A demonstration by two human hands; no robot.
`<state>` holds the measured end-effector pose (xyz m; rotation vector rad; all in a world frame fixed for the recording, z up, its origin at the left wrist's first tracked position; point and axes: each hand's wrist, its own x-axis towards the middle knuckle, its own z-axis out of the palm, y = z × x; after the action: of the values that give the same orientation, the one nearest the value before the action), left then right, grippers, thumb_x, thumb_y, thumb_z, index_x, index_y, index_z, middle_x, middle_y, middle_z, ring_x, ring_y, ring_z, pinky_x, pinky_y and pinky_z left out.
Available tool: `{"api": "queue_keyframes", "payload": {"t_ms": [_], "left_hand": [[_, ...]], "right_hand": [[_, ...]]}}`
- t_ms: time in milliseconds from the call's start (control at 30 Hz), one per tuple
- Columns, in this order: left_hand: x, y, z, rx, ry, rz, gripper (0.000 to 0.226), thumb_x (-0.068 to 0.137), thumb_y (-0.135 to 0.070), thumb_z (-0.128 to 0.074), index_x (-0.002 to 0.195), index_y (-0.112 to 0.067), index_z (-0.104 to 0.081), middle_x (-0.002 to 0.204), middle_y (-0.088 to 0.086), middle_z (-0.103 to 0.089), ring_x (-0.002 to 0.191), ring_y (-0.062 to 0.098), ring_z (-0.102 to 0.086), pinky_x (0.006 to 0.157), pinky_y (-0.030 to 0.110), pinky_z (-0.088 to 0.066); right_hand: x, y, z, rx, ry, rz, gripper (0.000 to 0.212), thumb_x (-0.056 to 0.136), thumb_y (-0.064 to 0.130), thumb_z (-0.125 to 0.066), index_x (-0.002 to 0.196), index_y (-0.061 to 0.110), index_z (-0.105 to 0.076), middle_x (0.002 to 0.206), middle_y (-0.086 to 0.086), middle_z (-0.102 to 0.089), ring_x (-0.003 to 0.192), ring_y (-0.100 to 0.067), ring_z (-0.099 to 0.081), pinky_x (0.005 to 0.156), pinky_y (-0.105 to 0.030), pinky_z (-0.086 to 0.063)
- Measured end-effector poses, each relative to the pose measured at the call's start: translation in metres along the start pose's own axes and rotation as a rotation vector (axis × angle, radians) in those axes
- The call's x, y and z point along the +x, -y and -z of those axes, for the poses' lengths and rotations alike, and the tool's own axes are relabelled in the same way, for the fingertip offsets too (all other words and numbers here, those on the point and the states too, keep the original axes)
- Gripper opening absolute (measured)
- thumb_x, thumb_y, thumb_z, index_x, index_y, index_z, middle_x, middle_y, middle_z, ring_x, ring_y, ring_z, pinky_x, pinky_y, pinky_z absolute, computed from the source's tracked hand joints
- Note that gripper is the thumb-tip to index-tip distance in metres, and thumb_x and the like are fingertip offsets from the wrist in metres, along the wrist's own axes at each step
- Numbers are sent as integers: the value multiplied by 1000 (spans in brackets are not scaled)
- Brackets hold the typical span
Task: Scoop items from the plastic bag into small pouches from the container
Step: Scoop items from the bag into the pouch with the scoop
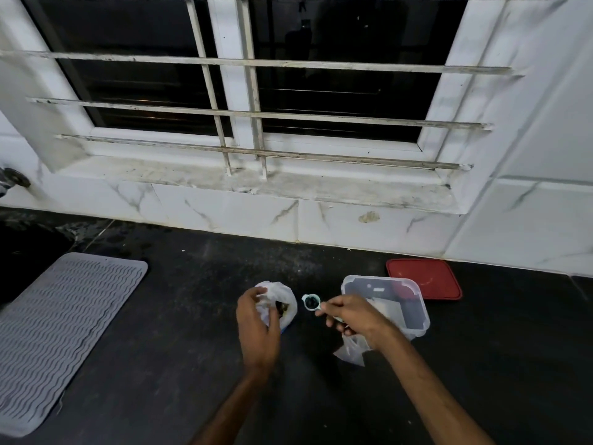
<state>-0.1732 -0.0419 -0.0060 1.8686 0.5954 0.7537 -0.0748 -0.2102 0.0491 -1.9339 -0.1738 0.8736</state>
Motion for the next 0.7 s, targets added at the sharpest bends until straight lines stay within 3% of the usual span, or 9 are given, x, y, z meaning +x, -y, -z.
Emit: {"api": "queue_keyframes", "payload": {"t_ms": [100, 167, 267, 333, 467, 567, 700], "left_hand": [[-36, -4, -28, 4, 339, 30, 45, 86, -41, -69, 125, -36, -46, 123, -14, -53, 114, 2, -54, 97, 35, -51], [-55, 1, -51, 64, 533, 110, 80, 72, -64, -70, 139, -35, -36, 140, -16, -44, 128, 3, -46, 105, 36, -46], [-79, 2, -82, 147, 629, 247, 115, 58, -69, -76, 150, -24, -24, 148, -11, -34, 137, 9, -37, 112, 37, -40], [-89, -4, -99, 175, 633, 284, 109, 56, -63, -79, 146, -25, -30, 144, -10, -42, 132, 10, -43, 108, 37, -45], [-96, -21, -117, 149, 545, 362, 53, 75, -49, -72, 117, -27, -47, 113, -10, -62, 99, 4, -61, 84, 28, -54], [-101, -25, -116, 102, 521, 329, 47, 83, -43, -71, 121, -30, -47, 115, -15, -59, 101, 2, -59, 73, 9, -44], [-108, -17, -113, 119, 510, 256, 38, 89, -31, -68, 121, -34, -47, 118, -17, -60, 110, 3, -59, 84, 10, -46]], "right_hand": [[-17, -16, 35, 12, -60, 19, 23, 98, 19, -56, 92, 7, -74, 66, -3, -60, 46, -7, -41, 43, -17, -30], [-27, -29, 55, -53, -101, 21, 22, 97, 16, -57, 90, 7, -75, 64, -3, -60, 43, -5, -42, 41, -16, -31], [-35, -50, 72, -144, -117, -2, 20, 94, 18, -59, 87, 11, -76, 63, 0, -64, 44, -3, -47, 42, -16, -36], [-37, -61, 77, -164, -104, -26, 19, 94, 20, -61, 85, 12, -76, 62, 1, -65, 45, -4, -48, 43, -16, -37], [-38, -74, 74, -256, -49, -35, 21, 94, 22, -61, 83, 12, -75, 60, 4, -64, 44, -2, -48, 44, -16, -38], [-36, -80, 70, -349, -49, -19, 22, 94, 21, -61, 82, 11, -76, 60, 4, -65, 45, -2, -51, 46, -15, -40], [-28, -85, 59, -539, -121, 61, 19, 91, 22, -62, 80, 14, -75, 68, 4, -68, 61, -7, -62, 62, -18, -47]]}}
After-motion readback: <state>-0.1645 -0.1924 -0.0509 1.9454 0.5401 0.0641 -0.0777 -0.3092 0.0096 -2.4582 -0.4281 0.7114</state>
